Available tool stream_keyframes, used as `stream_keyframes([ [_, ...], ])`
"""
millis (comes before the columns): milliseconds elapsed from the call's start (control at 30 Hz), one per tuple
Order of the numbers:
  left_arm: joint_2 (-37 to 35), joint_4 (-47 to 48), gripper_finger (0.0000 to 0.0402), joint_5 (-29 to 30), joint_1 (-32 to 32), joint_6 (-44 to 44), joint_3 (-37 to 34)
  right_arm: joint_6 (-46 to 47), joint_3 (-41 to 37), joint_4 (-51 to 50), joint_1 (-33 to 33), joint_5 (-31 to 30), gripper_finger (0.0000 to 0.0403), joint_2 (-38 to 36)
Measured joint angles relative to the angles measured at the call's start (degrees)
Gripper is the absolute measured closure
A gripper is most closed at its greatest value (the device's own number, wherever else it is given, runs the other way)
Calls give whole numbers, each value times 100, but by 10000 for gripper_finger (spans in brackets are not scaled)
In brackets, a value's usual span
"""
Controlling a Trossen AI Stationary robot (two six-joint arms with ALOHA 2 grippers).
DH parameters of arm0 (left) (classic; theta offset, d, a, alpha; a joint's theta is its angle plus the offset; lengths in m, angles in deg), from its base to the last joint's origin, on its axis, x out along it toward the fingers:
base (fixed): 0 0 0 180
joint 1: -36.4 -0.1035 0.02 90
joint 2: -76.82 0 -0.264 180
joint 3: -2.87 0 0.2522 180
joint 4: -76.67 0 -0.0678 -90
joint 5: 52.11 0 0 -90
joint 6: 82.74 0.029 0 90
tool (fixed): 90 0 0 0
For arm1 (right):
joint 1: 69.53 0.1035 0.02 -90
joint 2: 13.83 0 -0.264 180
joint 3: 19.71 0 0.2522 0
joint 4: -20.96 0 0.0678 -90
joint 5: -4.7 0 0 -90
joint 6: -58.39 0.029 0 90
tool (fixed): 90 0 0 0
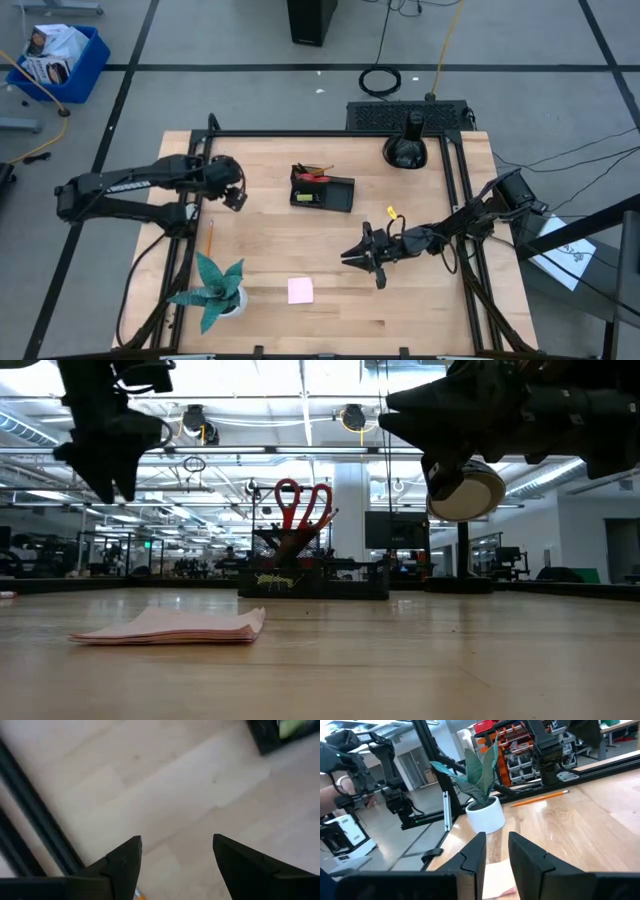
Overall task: Pick and place office supplies into organizer
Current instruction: Put the orange pencil into the black desk organizer
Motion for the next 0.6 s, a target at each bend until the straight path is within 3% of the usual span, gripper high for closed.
stream_keyframes([
  [133,-253,37,151,41,-1,-477,-335,-8,0,-47,0,-1,330,0],
  [367,-312,331,152,-1088,245,-1511,-844,-30,0,-50,0,0,330,0],
  [600,-280,218,175,-410,498,-1794,-840,-38,0,-75,-39,-2,330,0],
])
